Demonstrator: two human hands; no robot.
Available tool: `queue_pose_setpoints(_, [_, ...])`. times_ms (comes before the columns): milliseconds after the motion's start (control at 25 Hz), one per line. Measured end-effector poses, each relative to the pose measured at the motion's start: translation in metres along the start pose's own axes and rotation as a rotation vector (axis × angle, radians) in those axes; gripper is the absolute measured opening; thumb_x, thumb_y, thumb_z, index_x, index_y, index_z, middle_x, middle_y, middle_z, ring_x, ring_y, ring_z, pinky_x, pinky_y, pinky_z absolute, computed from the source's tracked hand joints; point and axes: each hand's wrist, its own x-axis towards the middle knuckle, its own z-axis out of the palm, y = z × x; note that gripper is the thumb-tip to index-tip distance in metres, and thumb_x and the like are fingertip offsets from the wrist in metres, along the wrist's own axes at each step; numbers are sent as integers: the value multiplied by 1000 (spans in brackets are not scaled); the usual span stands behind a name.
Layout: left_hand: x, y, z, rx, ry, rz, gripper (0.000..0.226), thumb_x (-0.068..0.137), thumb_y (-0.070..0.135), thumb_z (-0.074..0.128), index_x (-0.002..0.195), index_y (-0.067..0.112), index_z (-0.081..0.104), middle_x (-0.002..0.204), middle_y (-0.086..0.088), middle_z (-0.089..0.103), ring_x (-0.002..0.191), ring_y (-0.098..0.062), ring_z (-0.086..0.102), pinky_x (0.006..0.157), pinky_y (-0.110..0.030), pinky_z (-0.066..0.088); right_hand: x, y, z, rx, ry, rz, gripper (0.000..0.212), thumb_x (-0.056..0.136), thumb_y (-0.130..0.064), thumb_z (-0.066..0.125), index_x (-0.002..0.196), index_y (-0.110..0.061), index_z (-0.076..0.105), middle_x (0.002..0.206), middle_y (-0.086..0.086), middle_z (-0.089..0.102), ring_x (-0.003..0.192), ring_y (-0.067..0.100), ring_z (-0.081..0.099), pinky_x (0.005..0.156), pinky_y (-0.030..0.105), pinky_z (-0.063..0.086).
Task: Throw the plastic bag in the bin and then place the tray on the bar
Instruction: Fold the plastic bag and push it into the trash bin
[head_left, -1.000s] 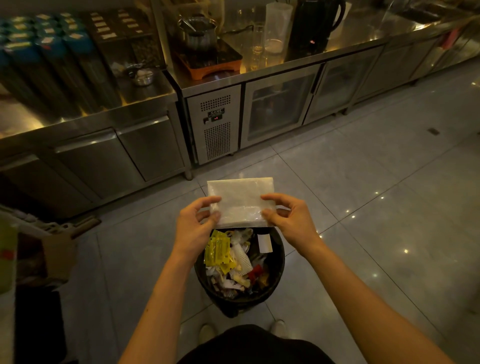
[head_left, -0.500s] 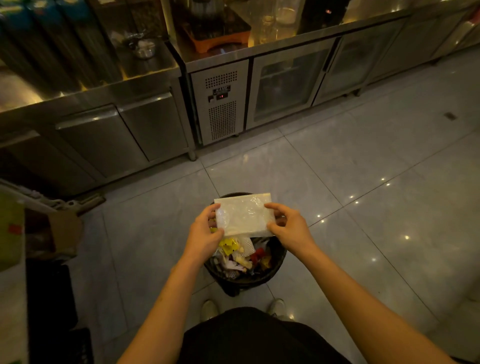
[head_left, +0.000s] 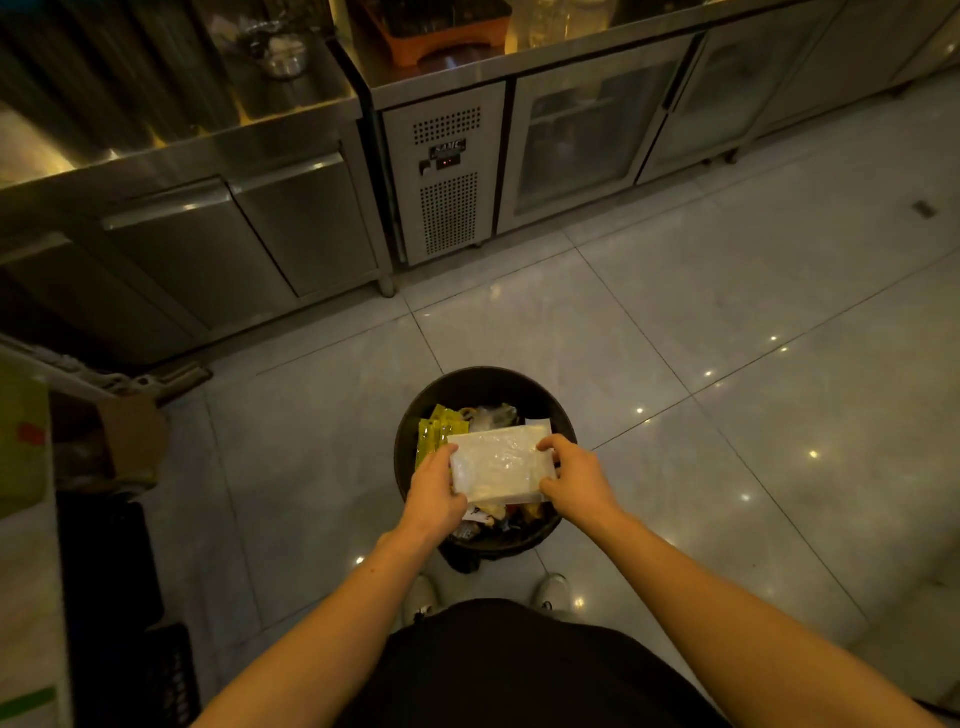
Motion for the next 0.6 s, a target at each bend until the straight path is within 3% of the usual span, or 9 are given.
queue_pose_setpoints(160, [0,-7,8,42,-25,-27,75,78,-2,65,145,12,35,139,-13,42,117,-32,54,98,-48,50,5,7,7,-77,-31,18,50,84,-7,65,128,-22,49,129,10,53,108,28,58,81,37,58])
queue_pose_setpoints(400, [2,-10,8,53,4,-42,73,80,1,65,145,11,35,136,-11,41,122,-30,49,103,-46,47,11,6,14,-119,-82,8,55,83,-9,66,131,-22,44,134,11,48,114,31,54,88,46,56])
queue_pose_setpoints(600, [7,-6,4,45,30,1,71,84,6,64,146,14,32,140,-11,38,128,-30,44,106,-47,43,16,-2,14,-112,-64,-29,57,87,-12,64,139,-20,41,139,11,44,121,31,50,95,42,51])
